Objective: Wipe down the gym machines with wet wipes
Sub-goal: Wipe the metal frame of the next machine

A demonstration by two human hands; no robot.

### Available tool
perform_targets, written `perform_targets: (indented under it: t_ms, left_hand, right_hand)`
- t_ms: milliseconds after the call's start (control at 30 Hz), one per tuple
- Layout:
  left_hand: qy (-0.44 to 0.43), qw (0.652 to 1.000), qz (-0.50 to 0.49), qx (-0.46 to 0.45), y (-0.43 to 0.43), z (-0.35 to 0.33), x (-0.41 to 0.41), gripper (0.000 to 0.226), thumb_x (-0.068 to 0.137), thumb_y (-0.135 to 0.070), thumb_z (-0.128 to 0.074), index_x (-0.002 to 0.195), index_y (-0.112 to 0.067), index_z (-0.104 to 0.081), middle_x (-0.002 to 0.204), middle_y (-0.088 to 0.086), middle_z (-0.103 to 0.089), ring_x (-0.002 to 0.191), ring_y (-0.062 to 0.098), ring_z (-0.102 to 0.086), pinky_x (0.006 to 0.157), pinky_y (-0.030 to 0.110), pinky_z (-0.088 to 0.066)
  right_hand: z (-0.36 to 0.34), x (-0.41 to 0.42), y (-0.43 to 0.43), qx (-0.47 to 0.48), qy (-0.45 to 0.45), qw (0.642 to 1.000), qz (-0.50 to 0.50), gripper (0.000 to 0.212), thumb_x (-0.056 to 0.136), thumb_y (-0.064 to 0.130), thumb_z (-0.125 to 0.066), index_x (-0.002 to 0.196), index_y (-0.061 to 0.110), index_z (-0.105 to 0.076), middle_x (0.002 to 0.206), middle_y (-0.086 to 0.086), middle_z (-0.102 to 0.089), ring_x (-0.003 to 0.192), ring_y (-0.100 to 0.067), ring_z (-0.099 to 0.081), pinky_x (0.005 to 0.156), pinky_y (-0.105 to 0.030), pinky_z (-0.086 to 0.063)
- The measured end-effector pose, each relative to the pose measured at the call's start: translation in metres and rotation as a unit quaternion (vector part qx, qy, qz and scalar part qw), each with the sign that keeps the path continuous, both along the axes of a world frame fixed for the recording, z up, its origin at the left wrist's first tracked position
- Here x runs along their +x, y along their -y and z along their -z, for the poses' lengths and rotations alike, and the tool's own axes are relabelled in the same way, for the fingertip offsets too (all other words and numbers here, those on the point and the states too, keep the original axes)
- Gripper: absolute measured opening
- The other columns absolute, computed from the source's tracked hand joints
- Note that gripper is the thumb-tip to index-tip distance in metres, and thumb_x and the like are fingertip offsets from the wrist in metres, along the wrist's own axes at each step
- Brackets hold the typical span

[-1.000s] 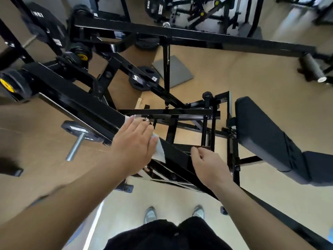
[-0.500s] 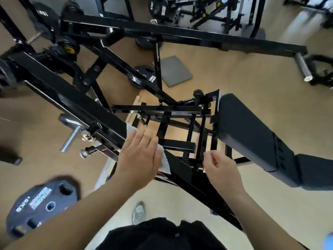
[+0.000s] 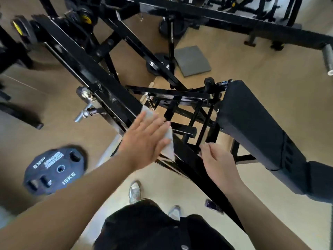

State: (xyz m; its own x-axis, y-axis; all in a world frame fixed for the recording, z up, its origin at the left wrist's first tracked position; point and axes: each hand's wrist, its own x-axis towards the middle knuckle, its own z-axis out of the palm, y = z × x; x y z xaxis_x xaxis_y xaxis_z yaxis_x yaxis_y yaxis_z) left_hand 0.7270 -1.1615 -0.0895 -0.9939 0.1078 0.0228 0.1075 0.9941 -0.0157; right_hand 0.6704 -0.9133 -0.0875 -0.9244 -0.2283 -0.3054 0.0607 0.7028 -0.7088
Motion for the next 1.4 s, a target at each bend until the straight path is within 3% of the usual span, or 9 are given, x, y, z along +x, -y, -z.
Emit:
perform_targets:
  t_ms: [200,333,433,600,733,833,933,1167,1400]
  left_hand:
    - [-0.056,0.946,-0.292,0.126,-0.035,0.005,-0.017,0.066,0.107,-0.038,-0.017,0.161,-0.001,-0.016,0.169,0.021,-0.007,0.158,0.034,0.009,0.129,0.048,0.0]
    - [-0.045,0.956,-0.23,0.177,-0.134,0.018,0.015,0.062,0.108,-0.03,-0.01,0.154,0.01,-0.017,0.162,0.039,-0.003,0.151,0.055,0.016,0.125,0.062,0.0]
    - [-0.07,0.929,-0.256,0.257,-0.136,0.02,0.027,0.068,0.11,-0.037,-0.016,0.159,0.006,0.004,0.167,0.027,0.014,0.153,0.038,0.025,0.128,0.049,0.006]
    - [-0.143,0.795,-0.418,0.415,-0.028,0.006,-0.037,0.073,0.102,-0.027,-0.046,0.159,-0.001,-0.008,0.166,0.021,-0.006,0.154,0.043,-0.011,0.126,0.054,-0.02]
    - [-0.154,0.742,-0.456,0.467,-0.01,0.001,-0.057,0.075,0.105,-0.022,-0.04,0.16,-0.002,0.007,0.168,0.018,0.01,0.157,0.034,0.004,0.129,0.042,-0.007]
    - [-0.17,0.689,-0.425,0.562,-0.042,0.007,-0.038,0.071,0.099,-0.043,-0.049,0.154,-0.017,-0.014,0.161,0.017,-0.019,0.149,0.033,-0.027,0.12,0.049,-0.035]
    - [-0.165,0.718,-0.396,0.548,-0.044,0.001,-0.033,0.072,0.092,-0.052,-0.061,0.141,-0.012,-0.027,0.139,0.005,-0.037,0.124,0.02,-0.043,0.1,0.03,-0.047]
    - [-0.199,0.739,-0.449,0.46,0.062,0.006,-0.085,0.074,0.103,-0.025,-0.046,0.159,-0.009,0.001,0.167,0.014,0.003,0.156,0.032,-0.003,0.128,0.047,-0.017]
    - [-0.214,0.689,-0.421,0.55,0.009,0.013,-0.059,0.029,0.105,-0.032,-0.049,0.127,-0.029,-0.03,0.116,0.001,-0.046,0.105,0.018,-0.055,0.086,0.045,-0.059]
  right_hand:
    - [-0.002,0.013,0.013,0.003,-0.083,0.995,-0.045,0.042,0.108,0.041,-0.04,0.078,0.018,-0.058,0.065,0.002,-0.057,0.066,-0.017,-0.059,0.062,-0.043,-0.053]
    - [-0.005,0.008,0.019,-0.063,-0.058,0.996,-0.011,0.038,0.107,0.036,-0.046,0.072,0.026,-0.058,0.064,0.009,-0.059,0.062,-0.01,-0.056,0.058,-0.03,-0.045]
    - [-0.02,-0.004,0.025,-0.068,-0.05,0.996,-0.003,0.033,0.107,0.034,-0.046,0.084,0.024,-0.067,0.075,0.006,-0.068,0.075,-0.005,-0.063,0.066,-0.024,-0.046]
    - [-0.042,-0.021,0.066,-0.056,-0.058,0.994,-0.075,0.038,0.11,0.036,-0.042,0.109,0.008,-0.066,0.098,-0.012,-0.07,0.092,-0.017,-0.064,0.084,-0.035,-0.055]
    - [-0.042,-0.029,0.111,-0.082,-0.073,0.986,-0.127,0.024,0.109,0.034,-0.045,0.092,0.034,-0.061,0.097,0.001,-0.071,0.083,-0.001,-0.064,0.078,-0.019,-0.051]
    - [-0.036,-0.039,0.141,-0.078,-0.058,0.987,-0.131,0.022,0.11,0.034,-0.045,0.098,0.028,-0.062,0.09,0.009,-0.067,0.084,0.0,-0.062,0.07,-0.014,-0.047]
    - [-0.027,-0.052,0.166,-0.062,-0.065,0.987,-0.136,0.032,0.109,0.036,-0.044,0.093,0.02,-0.067,0.081,0.005,-0.068,0.078,-0.004,-0.065,0.07,-0.019,-0.05]
    - [-0.015,-0.042,0.186,-0.08,-0.057,0.986,-0.133,0.035,0.109,0.039,-0.04,0.082,0.026,-0.058,0.065,0.008,-0.058,0.06,-0.005,-0.059,0.054,-0.02,-0.045]
    - [-0.023,-0.047,0.19,-0.143,0.028,0.986,-0.08,0.03,0.11,0.041,-0.037,0.1,0.035,-0.064,0.088,0.016,-0.069,0.086,0.003,-0.067,0.073,-0.026,-0.057]
